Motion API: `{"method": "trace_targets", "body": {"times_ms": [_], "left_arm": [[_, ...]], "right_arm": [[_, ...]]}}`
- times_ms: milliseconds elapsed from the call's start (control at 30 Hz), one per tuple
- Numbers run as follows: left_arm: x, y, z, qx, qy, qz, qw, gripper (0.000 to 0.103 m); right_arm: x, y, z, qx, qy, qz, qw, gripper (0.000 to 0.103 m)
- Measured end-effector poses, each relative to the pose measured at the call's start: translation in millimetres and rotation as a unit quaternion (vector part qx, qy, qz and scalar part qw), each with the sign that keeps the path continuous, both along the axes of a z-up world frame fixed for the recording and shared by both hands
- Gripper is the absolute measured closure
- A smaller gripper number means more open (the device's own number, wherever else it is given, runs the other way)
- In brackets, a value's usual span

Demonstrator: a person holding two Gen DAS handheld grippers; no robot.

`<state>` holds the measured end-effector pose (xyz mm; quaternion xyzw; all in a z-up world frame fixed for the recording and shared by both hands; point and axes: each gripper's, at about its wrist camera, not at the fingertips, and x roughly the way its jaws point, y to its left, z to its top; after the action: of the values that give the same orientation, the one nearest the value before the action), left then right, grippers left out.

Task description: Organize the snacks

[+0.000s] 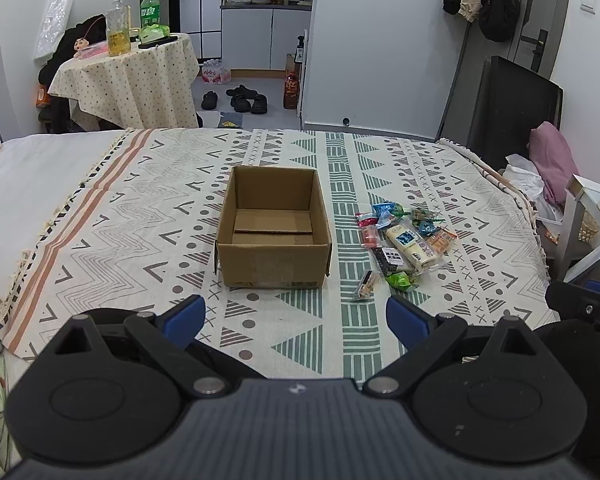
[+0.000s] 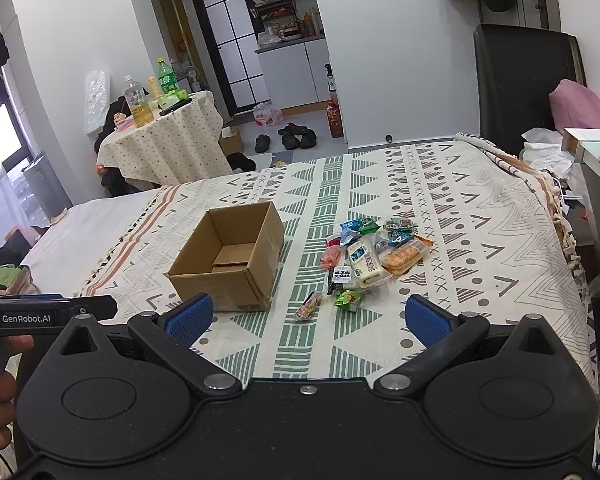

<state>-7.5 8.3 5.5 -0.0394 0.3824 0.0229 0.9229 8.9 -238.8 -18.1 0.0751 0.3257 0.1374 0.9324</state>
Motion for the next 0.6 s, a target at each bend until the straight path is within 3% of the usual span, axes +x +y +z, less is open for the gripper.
{"method": "trace_targets", "body": {"times_ms": [600], "left_arm": [[-0.3, 2.4, -0.8, -0.006, 0.002, 0.003, 1.0, 0.006]], "right_arm": [[-0.9, 1.6, 0.9, -0.002, 0.001, 0.001, 1.0, 0.0]]}}
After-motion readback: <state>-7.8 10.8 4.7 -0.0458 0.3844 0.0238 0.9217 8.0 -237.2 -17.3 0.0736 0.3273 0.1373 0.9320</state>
